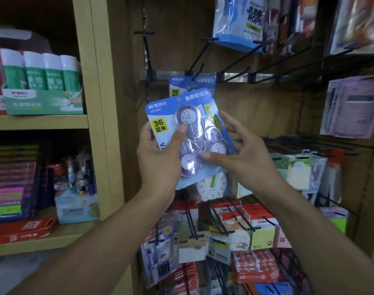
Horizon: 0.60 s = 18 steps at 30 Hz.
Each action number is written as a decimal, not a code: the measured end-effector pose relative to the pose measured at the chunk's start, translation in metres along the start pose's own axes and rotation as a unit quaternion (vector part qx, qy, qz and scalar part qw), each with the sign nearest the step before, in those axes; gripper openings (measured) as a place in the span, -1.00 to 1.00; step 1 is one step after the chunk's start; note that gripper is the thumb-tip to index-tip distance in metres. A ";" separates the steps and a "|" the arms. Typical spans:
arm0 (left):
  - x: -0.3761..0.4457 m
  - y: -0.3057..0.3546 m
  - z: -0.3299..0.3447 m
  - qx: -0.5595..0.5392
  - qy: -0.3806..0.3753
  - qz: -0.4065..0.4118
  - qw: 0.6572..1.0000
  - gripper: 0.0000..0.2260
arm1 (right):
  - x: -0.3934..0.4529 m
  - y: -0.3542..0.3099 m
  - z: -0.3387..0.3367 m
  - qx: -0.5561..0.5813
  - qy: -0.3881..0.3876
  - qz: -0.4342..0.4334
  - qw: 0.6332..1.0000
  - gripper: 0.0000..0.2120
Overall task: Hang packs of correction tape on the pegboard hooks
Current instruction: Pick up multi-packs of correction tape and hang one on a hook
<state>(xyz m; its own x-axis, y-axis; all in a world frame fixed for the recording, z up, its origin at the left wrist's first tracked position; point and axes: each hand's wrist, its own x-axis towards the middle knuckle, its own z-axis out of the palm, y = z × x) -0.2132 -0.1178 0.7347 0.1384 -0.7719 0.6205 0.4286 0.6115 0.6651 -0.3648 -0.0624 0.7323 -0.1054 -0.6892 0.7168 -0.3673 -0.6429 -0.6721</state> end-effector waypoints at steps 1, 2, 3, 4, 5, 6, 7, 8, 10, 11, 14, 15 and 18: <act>0.001 -0.001 0.001 -0.004 -0.004 0.002 1.000 -0.73 | 0.001 0.003 -0.001 -0.017 0.003 -0.005 1.000 -0.18; 0.002 0.000 0.001 -0.003 -0.014 0.008 1.000 -0.71 | 0.003 0.006 -0.002 -0.034 0.010 -0.016 0.999 -0.20; 0.003 0.000 0.001 0.007 -0.031 0.018 0.999 -0.67 | 0.006 0.008 -0.002 -0.050 0.021 -0.031 0.998 -0.24; 0.004 0.000 0.001 0.024 -0.054 0.030 0.998 -0.60 | 0.009 0.008 -0.002 -0.068 0.037 -0.045 0.996 -0.27; 0.004 0.000 0.001 0.041 -0.075 0.039 0.996 -0.51 | 0.012 0.008 -0.002 -0.087 0.061 -0.059 0.993 -0.31; 0.005 0.000 0.001 0.058 -0.091 0.046 0.993 -0.40 | 0.017 0.007 -0.001 -0.095 0.089 -0.071 0.989 -0.34; 0.007 0.000 0.002 0.083 -0.100 0.056 0.990 -0.30 | 0.023 0.006 -0.001 -0.090 0.119 -0.079 0.986 -0.36; 0.011 -0.001 0.003 0.117 -0.104 0.074 0.985 -0.24 | 0.030 0.005 -0.001 -0.075 0.140 -0.080 0.984 -0.36; 0.021 -0.001 0.005 0.176 -0.114 0.113 0.971 -0.25 | 0.046 0.007 -0.004 -0.042 0.161 -0.060 0.984 -0.34; 0.025 -0.001 0.006 0.187 -0.122 0.122 0.967 -0.26 | 0.054 0.010 -0.005 -0.031 0.164 -0.046 0.985 -0.32; 0.037 -0.004 0.008 0.228 -0.135 0.131 0.955 -0.30 | 0.070 0.017 -0.009 -0.025 0.151 -0.021 0.988 -0.29; 0.039 -0.005 0.007 0.248 -0.136 0.136 0.949 -0.31 | 0.073 0.019 -0.009 -0.024 0.142 -0.013 0.989 -0.27; 0.044 -0.014 0.001 0.308 -0.135 0.153 0.929 -0.39 | 0.080 0.027 -0.010 0.002 0.117 0.016 0.993 -0.23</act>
<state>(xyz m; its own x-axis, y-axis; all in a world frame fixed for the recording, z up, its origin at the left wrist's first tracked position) -0.2140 -0.1599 0.7529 -0.0944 -0.5252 0.8457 -0.1988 0.8424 0.5009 -0.3921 -0.1317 0.7727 -0.3297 -0.6129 0.7181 -0.3563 -0.6236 -0.6958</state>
